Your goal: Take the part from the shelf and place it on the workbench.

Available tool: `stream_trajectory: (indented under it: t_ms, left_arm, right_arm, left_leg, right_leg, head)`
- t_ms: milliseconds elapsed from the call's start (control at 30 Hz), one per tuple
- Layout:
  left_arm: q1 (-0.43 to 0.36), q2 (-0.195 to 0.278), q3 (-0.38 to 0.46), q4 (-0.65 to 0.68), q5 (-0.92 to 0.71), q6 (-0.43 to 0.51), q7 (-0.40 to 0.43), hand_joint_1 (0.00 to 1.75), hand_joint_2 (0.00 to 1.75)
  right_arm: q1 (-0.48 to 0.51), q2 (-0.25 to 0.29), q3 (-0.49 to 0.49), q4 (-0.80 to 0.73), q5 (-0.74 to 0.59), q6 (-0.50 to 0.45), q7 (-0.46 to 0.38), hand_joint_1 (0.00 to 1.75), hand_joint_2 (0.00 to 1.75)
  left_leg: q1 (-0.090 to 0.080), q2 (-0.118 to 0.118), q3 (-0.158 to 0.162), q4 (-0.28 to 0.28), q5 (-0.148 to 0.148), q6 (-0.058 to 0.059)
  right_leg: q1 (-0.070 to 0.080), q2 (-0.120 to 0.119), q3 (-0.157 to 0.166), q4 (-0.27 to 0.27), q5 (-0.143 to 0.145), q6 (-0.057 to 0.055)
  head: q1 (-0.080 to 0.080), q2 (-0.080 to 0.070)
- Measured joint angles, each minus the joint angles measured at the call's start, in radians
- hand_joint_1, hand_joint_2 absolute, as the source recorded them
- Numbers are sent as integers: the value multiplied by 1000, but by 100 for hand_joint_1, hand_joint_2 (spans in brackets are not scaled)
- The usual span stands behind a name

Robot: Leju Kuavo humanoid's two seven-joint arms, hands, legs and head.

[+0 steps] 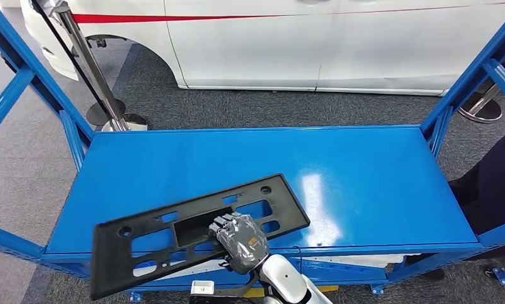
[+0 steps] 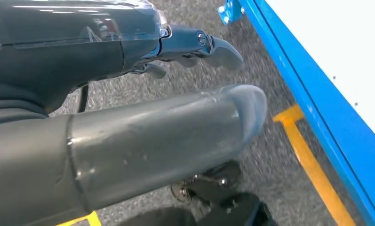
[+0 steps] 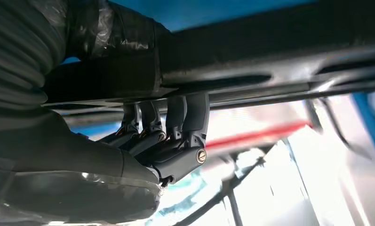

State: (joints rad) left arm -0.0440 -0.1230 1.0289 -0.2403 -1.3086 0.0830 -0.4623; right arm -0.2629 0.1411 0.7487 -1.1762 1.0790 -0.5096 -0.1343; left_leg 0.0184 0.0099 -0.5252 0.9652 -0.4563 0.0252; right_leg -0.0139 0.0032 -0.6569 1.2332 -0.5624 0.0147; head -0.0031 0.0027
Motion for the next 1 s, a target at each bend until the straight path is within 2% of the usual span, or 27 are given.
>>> stream_trajectory:
  t_ms: [67,133,233,267,333,400,433,467,500,567,600,633,700,733,800,833,900,933,967,1000]
  left_arm:
    - [1,-3,7,0,2,2,-5,0,0]
    - [1,-4,12,0,4,3,-8,0,0]
    - [3,-5,22,0,4,6,-11,0,0]
    - [4,-5,25,0,4,8,-13,0,0]
    - [4,-6,32,0,3,12,-17,0,0]
    - [5,-9,37,0,2,15,-20,0,0]
    - [6,-9,39,0,2,17,-21,0,0]
    - [7,-10,42,0,1,17,-22,0,0]
    - [7,-10,45,0,1,18,-22,0,0]
    - [7,-10,51,0,2,18,-24,0,0]
    - [6,-10,54,0,2,18,-25,0,0]
    - [5,-10,57,0,2,18,-25,0,0]
    - [5,-10,60,0,3,18,-26,0,0]
    - [6,-11,61,0,3,18,-26,0,0]
    - [6,-13,65,0,3,16,-26,0,0]
    - [5,-14,67,0,3,15,-27,0,0]
    - [4,-15,73,0,1,13,-26,0,0]
    - [4,-15,75,0,0,17,-25,0,0]
    - [5,-15,78,0,0,22,-23,0,0]
    - [5,-15,80,0,2,27,-21,0,0]
  right_arm:
    - [20,-9,0,-102,-47,11,-18,175,175]
    - [34,-17,0,-177,-82,14,-35,175,175]
    - [65,-38,-1,-290,-201,-7,-104,175,175]
    - [74,-45,-1,-340,-257,-14,-130,175,175]
    - [88,-55,-4,-446,-376,-24,-174,175,175]
    - [101,-64,-12,-539,-472,-28,-204,175,175]
    - [108,-69,-16,-574,-514,-28,-217,175,175]
    - [116,-74,-22,-605,-562,-25,-231,175,175]
    - [126,-79,-29,-633,-620,-17,-246,175,175]
    - [144,-86,-45,-687,-737,8,-271,175,175]
    - [151,-90,-54,-711,-780,19,-279,175,175]
    - [157,-92,-64,-732,-807,26,-283,175,175]
    - [167,-98,-79,-760,-829,34,-289,175,175]
    - [172,-100,-85,-770,-841,41,-292,175,175]
    - [186,-103,-99,-786,-887,65,-301,175,175]
    - [195,-104,-108,-793,-921,80,-305,175,175]
    - [217,-107,-129,-801,-991,113,-308,175,175]
    - [230,-109,-141,-802,-1018,127,-305,175,175]
    - [243,-110,-153,-802,-1038,138,-299,175,175]
    - [254,-111,-165,-801,-1052,146,-291,175,175]
  left_leg:
    - [-1,-2,-3,13,-8,-9]
    - [-5,-4,-11,26,-15,-20]
    - [-2,-6,-18,33,-20,-35]
    - [0,-6,-24,45,-31,-40]
    - [3,-6,-63,130,-84,-48]
    - [4,-6,-126,266,-144,-53]
    - [4,-6,-148,311,-154,-54]
    - [4,-6,-155,321,-146,-53]
    - [4,-6,-144,292,-118,-50]
    - [1,-6,-84,160,-47,-38]
    - [-2,-6,-56,99,-23,-31]
    - [-5,-6,-38,59,-13,-26]
    - [-10,-6,-31,39,-15,-20]
    - [-8,-6,-30,33,-13,-16]
    - [-3,-5,-24,19,-6,-5]
    - [0,-5,-21,13,-3,0]
    - [-2,-4,-21,13,-3,6]
    - [-3,-4,-21,14,-4,6]
    - [-3,-5,-21,16,-6,7]
    - [-3,-6,-21,19,-8,6]
  right_leg:
    - [-2,-1,63,-131,61,-3]
    - [0,0,92,-202,82,-13]
    - [4,-1,86,-204,81,-33]
    - [3,-1,86,-206,83,-40]
    - [0,-3,85,-210,85,-49]
    - [2,-5,85,-210,83,-53]
    - [3,-5,86,-210,82,-54]
    - [4,-4,87,-210,81,-55]
    - [4,-3,90,-209,80,-54]
    - [6,-2,96,-210,75,-51]
    - [7,-2,98,-209,73,-48]
    - [8,-2,97,-208,73,-43]
    - [8,-2,95,-210,74,-32]
    - [8,-3,95,-210,73,-26]
    - [8,-3,86,-186,53,-15]
    - [7,-3,68,-145,27,-10]
    - [4,-2,7,-20,-34,-4]
    - [3,-2,-22,34,-51,-2]
    - [1,-3,-35,56,-47,0]
    - [0,-3,-32,45,-28,1]
  head:
    - [0,0]
    - [0,0]
    - [0,0]
    - [0,0]
    - [0,0]
    - [0,0]
    - [0,0]
    - [0,0]
    - [0,0]
    - [0,0]
    - [0,0]
    - [0,0]
    - [0,0]
    - [0,0]
    - [0,0]
    - [0,0]
    - [0,0]
    - [0,0]
    - [0,0]
    - [0,0]
